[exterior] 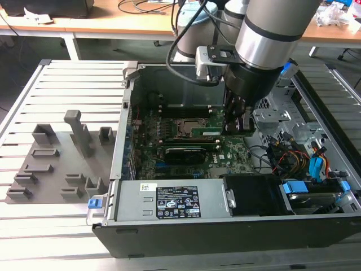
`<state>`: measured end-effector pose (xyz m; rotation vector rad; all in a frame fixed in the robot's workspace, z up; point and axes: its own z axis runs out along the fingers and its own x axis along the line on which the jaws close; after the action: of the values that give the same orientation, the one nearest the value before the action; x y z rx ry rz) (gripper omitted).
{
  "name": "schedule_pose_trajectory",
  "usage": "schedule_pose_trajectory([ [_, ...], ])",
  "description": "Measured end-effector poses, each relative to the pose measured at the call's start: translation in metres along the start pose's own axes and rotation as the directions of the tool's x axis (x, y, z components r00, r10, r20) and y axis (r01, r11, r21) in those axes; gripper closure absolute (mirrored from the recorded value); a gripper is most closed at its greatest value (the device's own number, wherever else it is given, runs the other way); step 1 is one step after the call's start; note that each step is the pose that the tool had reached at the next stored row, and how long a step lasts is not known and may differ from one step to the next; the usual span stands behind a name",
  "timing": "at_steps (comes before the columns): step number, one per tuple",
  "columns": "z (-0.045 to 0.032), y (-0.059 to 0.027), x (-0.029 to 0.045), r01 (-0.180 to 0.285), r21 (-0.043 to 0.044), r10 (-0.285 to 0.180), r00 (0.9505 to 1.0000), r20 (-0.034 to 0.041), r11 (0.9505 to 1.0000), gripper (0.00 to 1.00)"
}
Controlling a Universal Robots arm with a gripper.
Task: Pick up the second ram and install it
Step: 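Pick up the second ram and move it above second insertion slot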
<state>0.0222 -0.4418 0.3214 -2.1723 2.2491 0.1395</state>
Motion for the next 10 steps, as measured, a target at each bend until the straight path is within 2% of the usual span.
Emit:
schedule_pose_trajectory([
  [1, 0.0014, 0.0097, -0.0068, 0.0, 0.0001, 0.0, 1.0, -0.0002, 1.0, 0.86],
  [3, 0.0028, 0.0209, -0.0108, 0.0, 0.0005, 0.0, 1.0, 0.0, 1.0, 0.86],
  [5, 0.0037, 0.0278, -0.0134, 0.0, 0.0005, 0.0, 1.0, 0.0, 1.0, 0.86],
  [7, 0.0043, 0.0318, -0.015, 0.0, 0.0005, 0.0, 1.0, 0.0, 1.0, 0.86],
  [10, 0.0043, 0.0318, -0.0152, 0.0, 0.0005, 0.0, 1.0, -0.0001, 1.0, 0.86],
])
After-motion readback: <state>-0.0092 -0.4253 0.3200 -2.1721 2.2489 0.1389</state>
